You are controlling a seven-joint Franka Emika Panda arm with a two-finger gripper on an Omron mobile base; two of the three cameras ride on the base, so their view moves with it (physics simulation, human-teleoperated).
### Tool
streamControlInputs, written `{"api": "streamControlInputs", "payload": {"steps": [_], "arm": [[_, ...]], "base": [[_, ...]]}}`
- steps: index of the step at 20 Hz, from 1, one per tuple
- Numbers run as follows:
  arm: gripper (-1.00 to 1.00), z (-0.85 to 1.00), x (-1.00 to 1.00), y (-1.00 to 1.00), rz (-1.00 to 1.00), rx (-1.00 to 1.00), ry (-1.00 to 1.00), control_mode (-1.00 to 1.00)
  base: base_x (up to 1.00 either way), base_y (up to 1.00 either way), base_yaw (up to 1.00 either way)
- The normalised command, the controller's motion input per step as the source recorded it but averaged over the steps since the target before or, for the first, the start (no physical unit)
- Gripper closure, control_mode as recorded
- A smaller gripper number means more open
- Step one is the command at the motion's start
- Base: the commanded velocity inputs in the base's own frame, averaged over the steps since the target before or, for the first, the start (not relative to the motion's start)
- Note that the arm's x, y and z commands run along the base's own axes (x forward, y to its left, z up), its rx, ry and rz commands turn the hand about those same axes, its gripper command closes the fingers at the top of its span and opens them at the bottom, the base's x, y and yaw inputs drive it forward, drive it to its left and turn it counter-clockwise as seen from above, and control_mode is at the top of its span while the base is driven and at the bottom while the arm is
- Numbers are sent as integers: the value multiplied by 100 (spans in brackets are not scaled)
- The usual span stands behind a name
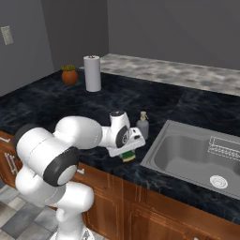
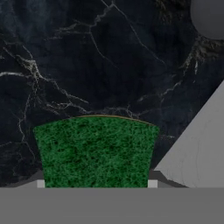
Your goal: Restock the sink supplies by placing the sponge and soap dispenser on the counter and next to the sink. Make sure the soap dispenser is upright.
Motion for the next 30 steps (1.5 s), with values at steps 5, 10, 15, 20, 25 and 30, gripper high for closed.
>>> {"api": "streamControlInputs", "payload": {"steps": [5, 10, 15, 20, 25, 30], "arm": [[100, -17, 9, -10, 2, 6, 0, -100], [-100, -16, 20, -3, 1, 4, 0, -100], [-100, -2, 2, -1, 0, 4, -3, -100], [-100, 19, -1, 0, 0, 3, -1, -100], [-100, 56, -24, 0, -2, 0, -10, -100], [-100, 68, -48, 6, -8, 1, -7, -100]], "base": [[0, 0, 0], [0, 0, 0], [0, 0, 0], [0, 0, 0], [0, 0, 0], [0, 0, 0]]}}
